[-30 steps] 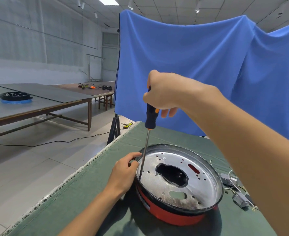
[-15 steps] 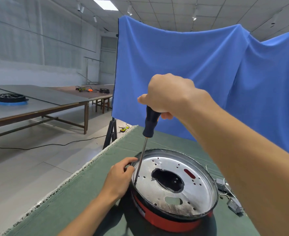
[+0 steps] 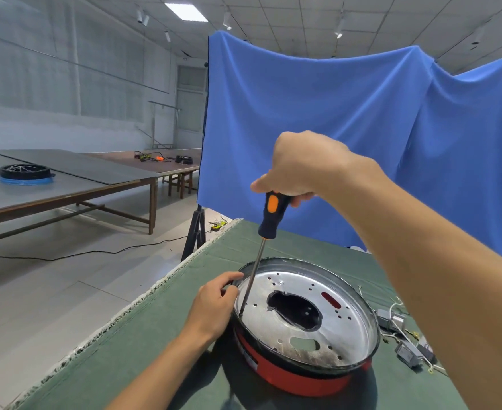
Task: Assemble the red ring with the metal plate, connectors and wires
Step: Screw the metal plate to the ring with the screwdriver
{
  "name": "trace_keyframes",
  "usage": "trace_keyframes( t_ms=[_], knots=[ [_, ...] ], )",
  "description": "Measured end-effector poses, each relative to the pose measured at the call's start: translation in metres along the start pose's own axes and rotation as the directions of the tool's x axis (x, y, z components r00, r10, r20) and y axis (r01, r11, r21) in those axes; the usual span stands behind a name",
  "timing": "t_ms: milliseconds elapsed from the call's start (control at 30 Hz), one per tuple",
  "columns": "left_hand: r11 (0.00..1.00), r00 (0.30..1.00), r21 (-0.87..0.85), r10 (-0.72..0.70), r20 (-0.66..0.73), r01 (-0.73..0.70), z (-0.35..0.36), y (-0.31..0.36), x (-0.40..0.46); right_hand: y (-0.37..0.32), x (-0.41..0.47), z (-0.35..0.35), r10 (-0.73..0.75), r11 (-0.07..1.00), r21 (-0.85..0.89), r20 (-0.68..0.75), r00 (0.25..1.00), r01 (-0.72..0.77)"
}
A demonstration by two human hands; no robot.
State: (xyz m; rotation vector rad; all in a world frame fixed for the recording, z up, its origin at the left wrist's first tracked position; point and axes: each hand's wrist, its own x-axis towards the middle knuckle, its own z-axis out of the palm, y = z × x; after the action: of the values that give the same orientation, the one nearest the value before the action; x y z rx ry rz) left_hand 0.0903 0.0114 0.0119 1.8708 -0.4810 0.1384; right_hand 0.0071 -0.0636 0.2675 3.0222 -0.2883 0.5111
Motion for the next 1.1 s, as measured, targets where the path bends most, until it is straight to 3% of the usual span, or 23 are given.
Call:
trace_keyframes(
  t_ms=[67,200,233,333,367,500,633,767,833,933,967,1100],
  knots=[
    [1.000,1.000,0.006,0.001,-0.003,-0.001,0.000,0.000,0.000,0.000,-0.002,0.002,0.016,0.994,-0.106,-0.056,0.998,-0.022],
    [1.000,1.000,-0.010,0.000,-0.004,0.000,0.000,-0.002,0.001,-0.006,-0.003,0.001,-0.001,0.990,0.140,0.153,0.988,-0.021],
    [1.000,1.000,-0.015,0.001,0.003,-0.001,0.000,-0.002,0.001,-0.006,-0.004,0.000,0.001,0.989,0.145,0.129,0.992,-0.020],
    [1.000,1.000,-0.026,0.001,0.001,-0.001,0.000,-0.003,0.001,-0.007,-0.005,0.003,-0.013,0.997,-0.072,-0.090,0.996,0.007],
    [1.000,1.000,-0.021,0.005,0.004,-0.004,0.000,-0.002,0.001,-0.008,-0.005,0.005,-0.009,0.996,-0.087,-0.090,0.996,0.001],
    [1.000,1.000,-0.013,0.016,0.002,-0.016,-0.001,-0.003,0.002,-0.015,-0.007,0.003,-0.018,0.992,0.127,0.111,0.994,0.004],
    [1.000,1.000,-0.009,0.016,-0.005,-0.016,-0.001,-0.002,0.002,-0.016,-0.008,-0.002,-0.012,0.989,-0.151,-0.044,0.999,0.005],
    [1.000,1.000,-0.001,0.017,-0.012,-0.017,-0.001,-0.003,0.002,-0.020,-0.005,-0.006,0.041,0.995,-0.093,0.163,0.986,-0.026],
    [1.000,1.000,-0.007,0.020,-0.002,-0.020,-0.001,-0.002,0.001,-0.018,-0.004,-0.004,0.036,0.996,-0.089,0.115,0.993,-0.026],
    [1.000,1.000,-0.010,0.017,0.006,-0.017,0.000,-0.002,0.001,-0.013,-0.006,-0.001,0.022,0.978,-0.206,-0.086,0.996,-0.040],
    [1.000,1.000,-0.006,0.023,0.005,-0.023,0.000,-0.003,0.002,-0.012,-0.005,0.000,0.032,0.980,-0.191,-0.074,0.997,-0.046],
    [0.999,0.999,0.011,0.030,-0.017,-0.030,0.000,-0.005,0.004,-0.011,-0.004,-0.002,0.064,0.994,0.069,0.230,0.971,-0.082]
  ],
)
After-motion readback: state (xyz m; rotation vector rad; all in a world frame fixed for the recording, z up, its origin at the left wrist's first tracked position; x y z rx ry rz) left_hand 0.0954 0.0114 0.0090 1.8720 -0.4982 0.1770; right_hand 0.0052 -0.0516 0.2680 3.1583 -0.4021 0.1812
